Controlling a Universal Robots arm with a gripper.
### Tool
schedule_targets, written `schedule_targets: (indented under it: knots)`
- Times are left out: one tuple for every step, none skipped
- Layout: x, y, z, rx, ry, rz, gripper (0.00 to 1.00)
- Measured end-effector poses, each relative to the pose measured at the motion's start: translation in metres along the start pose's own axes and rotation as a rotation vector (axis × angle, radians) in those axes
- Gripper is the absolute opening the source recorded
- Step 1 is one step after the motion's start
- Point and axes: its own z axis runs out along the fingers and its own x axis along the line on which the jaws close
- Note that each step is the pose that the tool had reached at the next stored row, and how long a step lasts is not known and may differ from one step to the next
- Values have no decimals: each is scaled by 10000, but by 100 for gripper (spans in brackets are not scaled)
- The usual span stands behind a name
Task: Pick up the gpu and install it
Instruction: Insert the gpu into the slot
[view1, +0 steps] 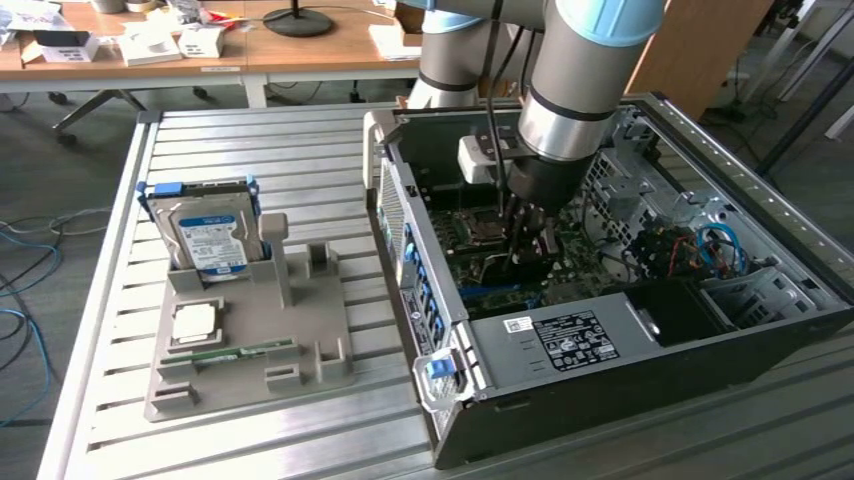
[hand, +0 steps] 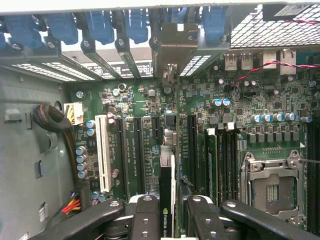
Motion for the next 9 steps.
schedule_targets:
  knots:
    - [0,0,0,0,0,0,26]
    - [0,0,0,0,-1,0,26]
    - [0,0,0,0,0,-6,26]
    - [0,0,0,-1,0,-20,26]
    - [0,0,0,0,-2,-30,26]
    - [0,0,0,0,-2,-34,26]
    - [0,0,0,0,-2,-35,26]
    - [0,0,-2,0,-1,-35,26]
    - [0,0,-5,0,0,-36,26]
